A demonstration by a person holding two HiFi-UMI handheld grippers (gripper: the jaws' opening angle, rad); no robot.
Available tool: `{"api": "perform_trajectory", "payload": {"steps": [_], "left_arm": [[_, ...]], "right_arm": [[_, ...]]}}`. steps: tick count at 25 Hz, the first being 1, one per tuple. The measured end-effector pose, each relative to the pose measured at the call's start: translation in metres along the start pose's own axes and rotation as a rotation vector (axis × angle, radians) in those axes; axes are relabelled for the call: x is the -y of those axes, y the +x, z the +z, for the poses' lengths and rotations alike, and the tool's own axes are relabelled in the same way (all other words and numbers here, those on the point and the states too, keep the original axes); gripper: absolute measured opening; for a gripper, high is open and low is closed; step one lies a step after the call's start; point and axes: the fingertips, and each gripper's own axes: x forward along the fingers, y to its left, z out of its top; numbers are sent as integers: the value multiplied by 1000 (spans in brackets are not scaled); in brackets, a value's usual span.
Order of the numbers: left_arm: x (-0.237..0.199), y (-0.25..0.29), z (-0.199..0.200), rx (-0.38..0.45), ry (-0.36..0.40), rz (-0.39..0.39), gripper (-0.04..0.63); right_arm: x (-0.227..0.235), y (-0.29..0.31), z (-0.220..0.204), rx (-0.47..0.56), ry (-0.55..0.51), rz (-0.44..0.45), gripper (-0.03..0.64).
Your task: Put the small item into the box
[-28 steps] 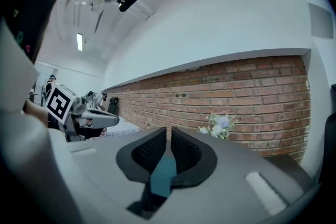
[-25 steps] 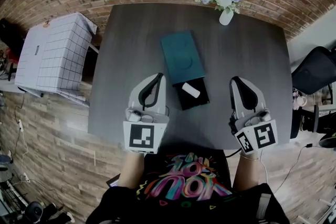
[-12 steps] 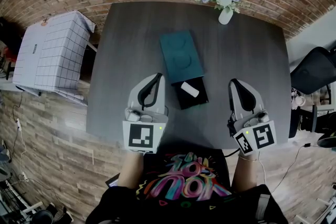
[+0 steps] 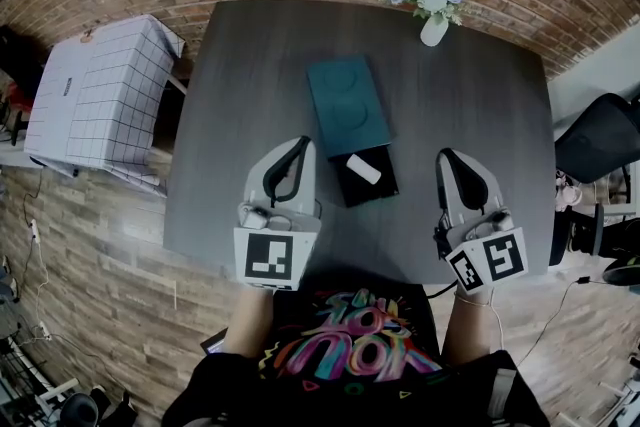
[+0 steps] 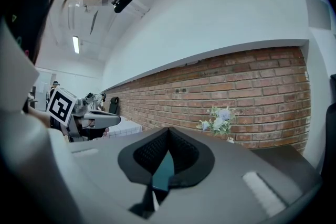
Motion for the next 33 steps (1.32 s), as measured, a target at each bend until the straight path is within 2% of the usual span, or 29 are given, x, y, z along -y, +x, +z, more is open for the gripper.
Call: {"api": "perform_trajectory", "payload": {"steps": [19,27,33], "left_arm": [[-2,4,-3,-10,3,10,2],[-5,8,-3,0,-24,-1,2],[0,10,-4,7,-3,-15,2]], "right_arm": [[3,2,-9,-25,7,14,0],[2,3,-11,-33,4,23,0],[6,1,-13,-35,6,18,0]]}}
